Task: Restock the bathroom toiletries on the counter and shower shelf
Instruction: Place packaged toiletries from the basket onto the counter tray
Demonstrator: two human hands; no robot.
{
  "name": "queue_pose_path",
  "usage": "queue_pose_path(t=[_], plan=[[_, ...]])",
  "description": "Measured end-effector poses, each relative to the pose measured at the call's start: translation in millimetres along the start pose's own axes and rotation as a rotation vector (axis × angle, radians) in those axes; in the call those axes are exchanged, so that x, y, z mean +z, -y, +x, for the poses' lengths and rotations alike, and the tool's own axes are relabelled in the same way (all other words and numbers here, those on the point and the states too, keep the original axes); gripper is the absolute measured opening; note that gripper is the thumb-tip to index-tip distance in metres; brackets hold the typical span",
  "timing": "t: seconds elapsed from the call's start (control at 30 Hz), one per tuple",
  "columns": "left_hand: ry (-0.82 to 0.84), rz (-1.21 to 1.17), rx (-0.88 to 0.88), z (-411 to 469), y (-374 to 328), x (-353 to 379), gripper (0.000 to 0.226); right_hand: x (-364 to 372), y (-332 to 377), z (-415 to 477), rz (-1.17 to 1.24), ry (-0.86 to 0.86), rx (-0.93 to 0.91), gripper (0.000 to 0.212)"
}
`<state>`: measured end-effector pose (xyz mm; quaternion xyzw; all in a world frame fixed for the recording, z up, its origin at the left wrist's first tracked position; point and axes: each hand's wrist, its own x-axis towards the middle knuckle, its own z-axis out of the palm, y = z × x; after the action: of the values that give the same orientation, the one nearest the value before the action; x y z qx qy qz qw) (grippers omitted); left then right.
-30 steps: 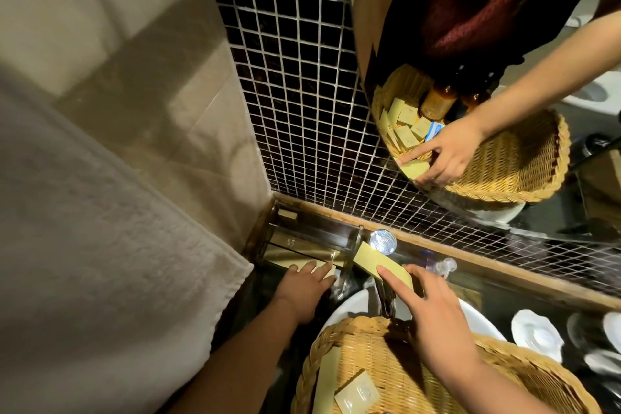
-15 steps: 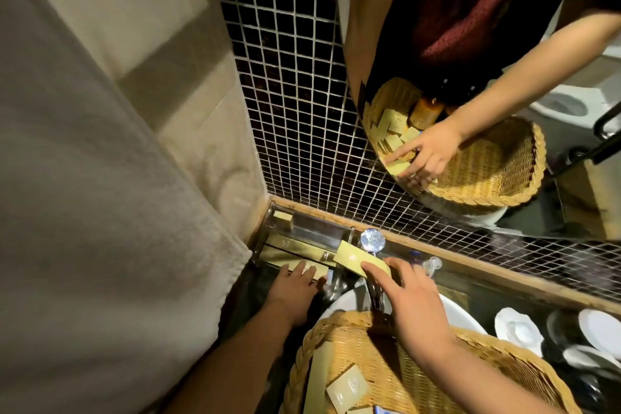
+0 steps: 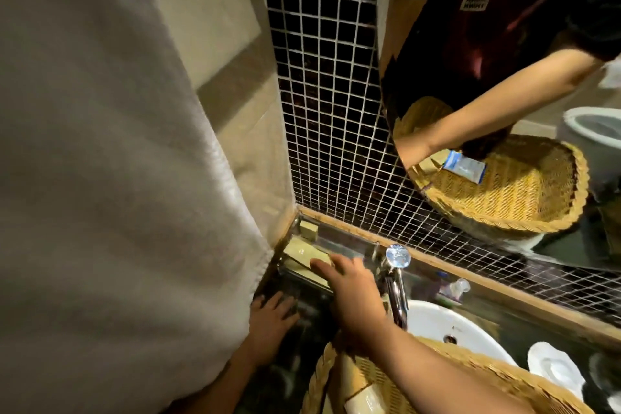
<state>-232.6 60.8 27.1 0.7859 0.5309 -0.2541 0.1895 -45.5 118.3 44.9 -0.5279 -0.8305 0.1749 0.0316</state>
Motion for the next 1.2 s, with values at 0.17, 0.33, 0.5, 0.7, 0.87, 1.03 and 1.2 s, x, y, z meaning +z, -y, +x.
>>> queue_pose_path(t=[0.17, 0.33, 0.5, 0.7, 0.87, 1.03, 1.2], plan=[[0.082, -0.043, 0.003, 9, 2, 7, 0.069, 27, -18, 33, -0.027, 0.077, -0.037, 0.067], [-0.167, -0.022, -0.07, 16, 3, 18, 0.066, 54, -28, 59, -0.037, 0.173, -0.005, 0.06], [0.084, -0.125, -0.1, 27, 5, 35, 0.065, 74, -31, 67, -0.007, 0.251, 0.045, 0.06], [0.131, -0.115, -0.126, 33, 3, 49, 0.075, 85, -36, 69, 0.012, 0.261, 0.035, 0.059], [0.106, -0.119, -0.145, 39, 3, 62, 0.082, 88, -38, 70, 0.006, 0.249, 0.016, 0.056], [0.108, -0.144, -0.142, 40, 4, 65, 0.083, 98, -37, 73, -0.019, 0.262, -0.001, 0.063], [0.127, -0.149, -0.134, 39, -1, 69, 0.077, 103, -44, 73, -0.003, 0.371, -0.039, 0.076]])
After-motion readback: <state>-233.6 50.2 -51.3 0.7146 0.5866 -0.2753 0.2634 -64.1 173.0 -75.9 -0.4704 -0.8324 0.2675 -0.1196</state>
